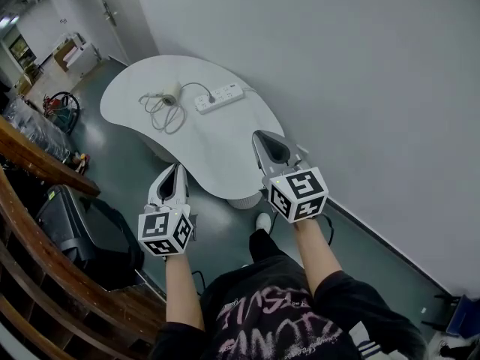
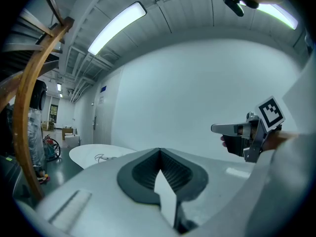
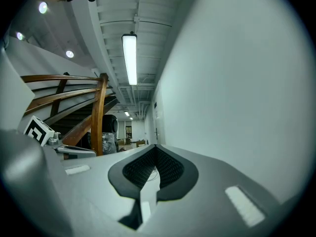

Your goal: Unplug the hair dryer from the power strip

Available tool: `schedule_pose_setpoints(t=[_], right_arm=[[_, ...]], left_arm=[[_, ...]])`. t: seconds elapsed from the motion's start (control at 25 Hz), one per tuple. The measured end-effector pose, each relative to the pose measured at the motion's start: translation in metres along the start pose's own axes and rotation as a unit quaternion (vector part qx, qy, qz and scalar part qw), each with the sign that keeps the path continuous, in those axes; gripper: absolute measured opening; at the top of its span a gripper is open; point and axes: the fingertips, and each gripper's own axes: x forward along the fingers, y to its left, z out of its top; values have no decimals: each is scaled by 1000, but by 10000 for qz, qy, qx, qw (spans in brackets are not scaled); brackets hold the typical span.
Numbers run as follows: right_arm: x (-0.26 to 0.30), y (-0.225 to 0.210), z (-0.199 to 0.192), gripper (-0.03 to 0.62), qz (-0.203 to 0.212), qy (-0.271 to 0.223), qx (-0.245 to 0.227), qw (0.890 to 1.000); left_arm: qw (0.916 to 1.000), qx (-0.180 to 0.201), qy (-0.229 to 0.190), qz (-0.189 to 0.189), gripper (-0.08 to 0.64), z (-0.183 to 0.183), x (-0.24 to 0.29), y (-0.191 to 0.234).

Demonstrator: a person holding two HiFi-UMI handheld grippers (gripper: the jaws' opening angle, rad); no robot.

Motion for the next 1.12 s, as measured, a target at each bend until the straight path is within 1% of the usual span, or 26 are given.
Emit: schedule_pose_setpoints(t=[0.2,0.56,0.76,1.0,1.12], right_arm=[[17,-13,-10,20,-25,73,48,10000],[62,-41,-27,21,10,298,85,9995],[90,-64,-37,20,-21,422,192,9989],[117,-88,-51,20,-35,601,206,9980],[132,-101,-59,21,-24,673,326,9972]], left_arm=[[9999,-24,138,-16,0,-9,21,6],[9991,-195,367,-18,0,-23,75,21],[9984,-84,557,-106,0,-34,110,24],[9972,-135,714,-191,0,-43,150,26],[9961,-139,847,-210,0,-51,170,27]])
